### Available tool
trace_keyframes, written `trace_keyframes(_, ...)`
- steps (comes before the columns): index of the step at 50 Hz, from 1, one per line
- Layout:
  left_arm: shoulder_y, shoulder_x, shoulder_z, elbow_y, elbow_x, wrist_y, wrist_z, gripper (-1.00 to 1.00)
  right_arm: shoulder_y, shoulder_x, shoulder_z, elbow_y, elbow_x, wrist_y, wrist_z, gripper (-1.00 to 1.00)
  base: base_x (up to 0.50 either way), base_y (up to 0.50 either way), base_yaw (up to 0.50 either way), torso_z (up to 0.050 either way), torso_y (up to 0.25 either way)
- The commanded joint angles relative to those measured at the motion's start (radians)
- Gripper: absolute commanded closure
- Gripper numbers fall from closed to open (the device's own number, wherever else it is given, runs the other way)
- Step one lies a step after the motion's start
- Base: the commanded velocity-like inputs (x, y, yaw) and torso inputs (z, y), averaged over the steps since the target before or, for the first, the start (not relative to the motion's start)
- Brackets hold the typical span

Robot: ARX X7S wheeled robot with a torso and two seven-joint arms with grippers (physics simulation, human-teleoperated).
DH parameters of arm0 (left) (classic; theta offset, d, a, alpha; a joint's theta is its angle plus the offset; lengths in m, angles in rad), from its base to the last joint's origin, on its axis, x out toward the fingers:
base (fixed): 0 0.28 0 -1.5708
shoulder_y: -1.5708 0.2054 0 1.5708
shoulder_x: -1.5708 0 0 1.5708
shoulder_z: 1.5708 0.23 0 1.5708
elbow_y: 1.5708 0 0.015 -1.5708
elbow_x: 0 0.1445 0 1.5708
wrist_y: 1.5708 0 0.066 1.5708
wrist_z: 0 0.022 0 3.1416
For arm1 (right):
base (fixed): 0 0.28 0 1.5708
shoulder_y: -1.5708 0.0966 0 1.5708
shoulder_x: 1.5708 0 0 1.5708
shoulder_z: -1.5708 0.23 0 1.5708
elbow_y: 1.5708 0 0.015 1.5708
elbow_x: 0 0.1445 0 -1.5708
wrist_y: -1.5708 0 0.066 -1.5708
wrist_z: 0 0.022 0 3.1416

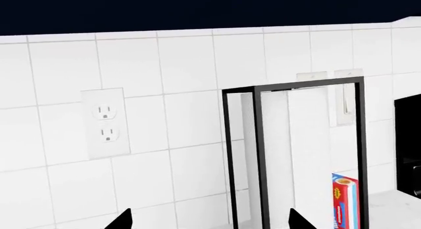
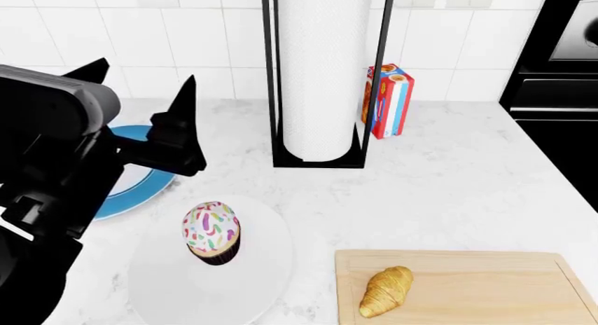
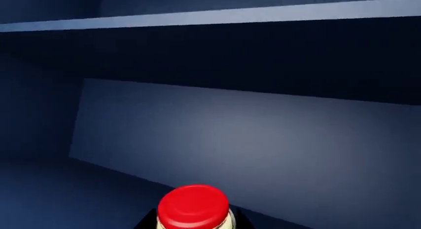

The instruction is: From the different types of pastries on the counter, select a croissant and place it on the cutting board. Then retrieve a jar of jam from the cabinet and place it alongside the croissant on the cutting board.

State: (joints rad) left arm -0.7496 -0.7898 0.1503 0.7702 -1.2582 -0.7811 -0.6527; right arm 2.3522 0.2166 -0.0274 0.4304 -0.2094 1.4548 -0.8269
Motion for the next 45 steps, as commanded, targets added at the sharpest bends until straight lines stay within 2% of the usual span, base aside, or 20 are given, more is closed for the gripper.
trace_keyframes(1,0.000,-0.003,-0.002,0.001,-0.003,0.004,-0.005,-1.00,0.004,0.017,0.000,-0.162,-0.108,0.114,-0.144,1.00,0.00,0.00,0.00,0.000,0.000)
trace_keyframes(6,0.000,-0.002,0.000,0.003,-0.007,0.003,-0.012,-1.00,0.004,0.000,0.067,-0.170,-0.131,0.116,-0.157,1.00,0.00,0.00,0.00,0.000,0.000)
trace_keyframes(10,-0.005,-0.001,0.002,0.003,-0.013,0.001,-0.017,-1.00,0.004,-0.031,0.182,-0.130,-0.140,0.116,-0.159,1.00,0.00,0.00,0.00,0.000,0.000)
trace_keyframes(11,-0.006,-0.002,0.002,0.004,-0.014,0.000,-0.019,-1.00,0.004,0.103,0.152,-0.103,0.010,0.116,-0.009,1.00,0.00,0.00,0.00,0.000,0.000)
trace_keyframes(12,-0.007,-0.002,0.002,0.004,-0.015,0.000,-0.019,-1.00,0.004,0.188,0.129,-0.088,0.160,0.115,0.141,1.00,0.00,0.00,0.00,0.000,0.000)
trace_keyframes(18,-0.008,-0.002,0.004,0.003,-0.014,0.001,-0.022,-1.00,0.004,0.271,0.071,-0.050,1.060,0.065,1.041,1.00,0.00,0.00,0.00,0.000,0.000)
trace_keyframes(19,-0.007,-0.002,0.004,0.002,-0.014,0.001,-0.022,-1.00,0.004,0.276,0.067,-0.049,1.210,0.061,1.082,1.00,0.00,0.00,0.00,0.000,0.000)
trace_keyframes(21,-0.002,-0.001,0.001,0.000,-0.014,0.006,-0.023,-1.00,0.004,0.283,0.061,-0.047,1.510,0.054,1.107,1.00,0.00,0.00,0.00,0.000,0.000)
trace_keyframes(22,0.000,-0.001,0.000,0.000,-0.013,0.007,-0.023,-1.00,0.004,0.287,0.058,-0.047,1.543,0.050,1.116,1.00,0.00,0.00,0.00,0.000,0.010)
trace_keyframes(30,0.006,-0.008,-0.008,0.000,-0.022,0.012,-0.026,-1.00,0.004,0.312,0.036,-0.040,1.737,0.039,1.226,1.00,0.00,0.00,0.00,0.000,0.000)
trace_keyframes(45,0.002,-0.002,0.003,-0.007,-0.008,0.016,-0.020,-1.00,0.004,0.309,0.015,-0.037,1.906,0.014,1.314,1.00,0.00,0.00,0.00,0.000,0.000)
